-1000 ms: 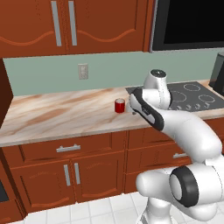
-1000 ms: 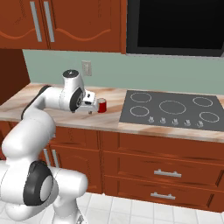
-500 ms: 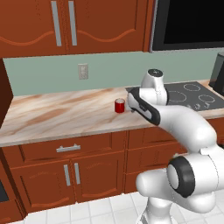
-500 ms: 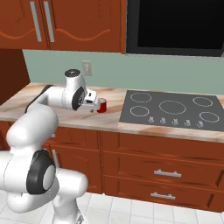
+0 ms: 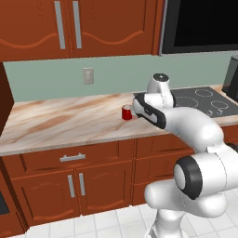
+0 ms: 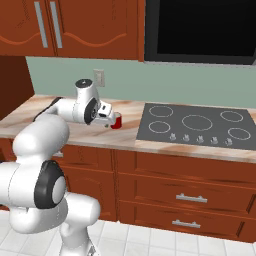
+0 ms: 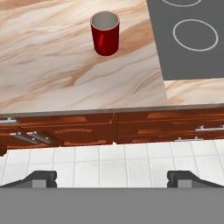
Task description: Pick the mug on the counter and place it in the cabinet with the handle facing the right, like the mugs already inside.
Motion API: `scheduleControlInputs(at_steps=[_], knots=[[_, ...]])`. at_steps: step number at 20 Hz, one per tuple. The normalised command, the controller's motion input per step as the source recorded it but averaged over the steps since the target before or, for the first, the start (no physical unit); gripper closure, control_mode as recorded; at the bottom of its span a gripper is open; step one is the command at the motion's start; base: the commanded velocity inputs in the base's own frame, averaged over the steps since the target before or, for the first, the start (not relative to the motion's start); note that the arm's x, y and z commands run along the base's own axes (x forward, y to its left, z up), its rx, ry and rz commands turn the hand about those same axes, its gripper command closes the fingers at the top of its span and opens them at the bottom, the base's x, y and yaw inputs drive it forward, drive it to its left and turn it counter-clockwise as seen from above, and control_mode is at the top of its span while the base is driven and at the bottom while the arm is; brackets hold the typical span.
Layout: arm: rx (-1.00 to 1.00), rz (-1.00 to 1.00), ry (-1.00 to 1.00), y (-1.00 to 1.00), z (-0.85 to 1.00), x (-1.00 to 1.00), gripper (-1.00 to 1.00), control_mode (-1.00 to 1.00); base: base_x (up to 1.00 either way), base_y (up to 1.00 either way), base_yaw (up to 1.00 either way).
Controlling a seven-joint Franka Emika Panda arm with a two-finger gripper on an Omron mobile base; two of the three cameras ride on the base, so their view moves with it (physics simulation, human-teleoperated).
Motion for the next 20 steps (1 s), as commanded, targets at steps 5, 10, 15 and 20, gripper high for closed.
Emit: scheduleControlInputs(at_steps=[5,10,15,20], knots=[[0.00,-0.06,0.00,0.04,-0.09,0.17,-1.00,-1.00,0.00,0.00,0.00],[0.00,-0.03,0.00,0.05,-0.13,0.07,-1.00,-1.00,0.00,0.00,0.00],[0.00,0.00,0.00,0.04,-0.17,0.01,-1.00,-1.00,0.00,0.00,0.00],[0.00,0.00,0.00,0.00,-0.13,0.11,-1.00,-1.00,0.00,0.00,0.00]])
